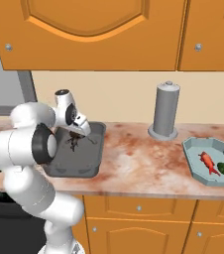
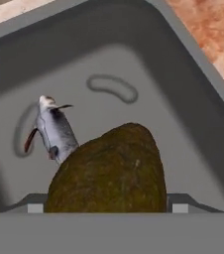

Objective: Place one avocado and one fish in each tupperware on the nearby counter, to pack two identical lunches.

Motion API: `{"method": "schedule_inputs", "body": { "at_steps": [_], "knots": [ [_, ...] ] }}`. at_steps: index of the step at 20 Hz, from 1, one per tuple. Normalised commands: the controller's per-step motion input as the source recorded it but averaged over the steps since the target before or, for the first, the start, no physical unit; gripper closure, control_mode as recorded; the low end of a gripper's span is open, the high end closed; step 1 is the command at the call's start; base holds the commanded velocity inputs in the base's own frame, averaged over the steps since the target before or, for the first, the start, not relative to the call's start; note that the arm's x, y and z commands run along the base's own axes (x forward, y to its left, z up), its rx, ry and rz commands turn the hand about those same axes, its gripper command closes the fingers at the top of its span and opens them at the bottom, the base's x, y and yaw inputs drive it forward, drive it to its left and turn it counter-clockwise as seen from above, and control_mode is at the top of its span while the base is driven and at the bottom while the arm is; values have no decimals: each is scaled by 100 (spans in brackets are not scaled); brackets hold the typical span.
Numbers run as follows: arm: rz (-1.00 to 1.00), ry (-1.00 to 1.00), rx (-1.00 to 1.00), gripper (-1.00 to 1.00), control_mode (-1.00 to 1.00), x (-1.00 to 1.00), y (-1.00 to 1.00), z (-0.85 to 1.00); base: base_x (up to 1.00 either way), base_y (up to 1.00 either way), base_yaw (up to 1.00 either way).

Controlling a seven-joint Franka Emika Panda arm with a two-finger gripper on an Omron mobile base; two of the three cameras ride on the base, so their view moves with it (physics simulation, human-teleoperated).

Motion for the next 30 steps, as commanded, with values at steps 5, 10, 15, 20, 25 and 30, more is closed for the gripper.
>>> {"method": "schedule_inputs", "body": {
  "at_steps": [5, 10, 15, 20, 25, 30],
  "knots": [
    [0, -3, -9, 100, -100, 100, 12, -74, 0, 0, 0],
    [0, -2, -4, -100, -100, 58, 1, -24, 0, 0, 0],
    [0, 0, 11, -100, -100, -62, -19, 46, 0, 0, 0],
    [0, -6, 15, -100, -100, -100, -48, 43, 0, 0, 0],
    [0, -21, -3, -100, -100, 15, -1, 6, 0, 0, 0],
    [0, -6, 0, -100, -100, -9, 17, 53, 0, 0, 0]
  ]
}}
